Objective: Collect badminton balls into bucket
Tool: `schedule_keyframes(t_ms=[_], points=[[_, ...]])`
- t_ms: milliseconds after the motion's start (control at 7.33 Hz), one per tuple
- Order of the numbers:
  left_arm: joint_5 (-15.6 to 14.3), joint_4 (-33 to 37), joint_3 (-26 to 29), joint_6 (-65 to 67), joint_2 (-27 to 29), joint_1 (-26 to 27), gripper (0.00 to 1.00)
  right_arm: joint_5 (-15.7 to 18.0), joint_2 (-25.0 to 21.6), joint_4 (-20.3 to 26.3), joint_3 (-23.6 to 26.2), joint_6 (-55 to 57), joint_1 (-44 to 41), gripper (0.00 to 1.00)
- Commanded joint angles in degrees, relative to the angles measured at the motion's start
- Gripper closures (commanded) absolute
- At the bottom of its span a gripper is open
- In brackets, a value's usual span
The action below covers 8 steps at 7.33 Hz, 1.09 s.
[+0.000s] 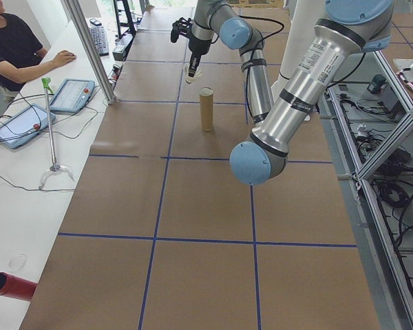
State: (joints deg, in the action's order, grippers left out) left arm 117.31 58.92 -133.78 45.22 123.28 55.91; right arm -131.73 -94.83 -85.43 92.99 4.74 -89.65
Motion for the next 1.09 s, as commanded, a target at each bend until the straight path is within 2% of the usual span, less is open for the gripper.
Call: schedule_keyframes(t_ms=[0, 273, 409, 545, 818, 955], points=[[-8.8, -11.2, -0.4, -0.4, 6.8, -7.5, 1.0, 0.0, 0.0, 0.0, 0.0, 0.0, 0.0, 0.0], [-18.0, -20.3, -0.3, -0.6, 13.1, -14.4, 1.0, 0.0, 0.0, 0.0, 0.0, 0.0, 0.0, 0.0], [-19.4, -22.2, 0.1, -0.5, 14.6, -17.3, 1.0, 0.0, 0.0, 0.0, 0.0, 0.0, 0.0, 0.0], [-19.4, -22.4, 0.7, -0.6, 14.8, -18.7, 1.0, 0.0, 0.0, 0.0, 0.0, 0.0, 0.0, 0.0], [-19.4, -23.7, 11.6, -0.9, 20.9, -20.2, 1.0, 0.0, 0.0, 0.0, 0.0, 0.0, 0.0, 0.0], [-19.3, -23.7, 13.6, -5.7, 21.6, -20.2, 1.0, 0.0, 0.0, 0.0, 0.0, 0.0, 0.0, 0.0]])
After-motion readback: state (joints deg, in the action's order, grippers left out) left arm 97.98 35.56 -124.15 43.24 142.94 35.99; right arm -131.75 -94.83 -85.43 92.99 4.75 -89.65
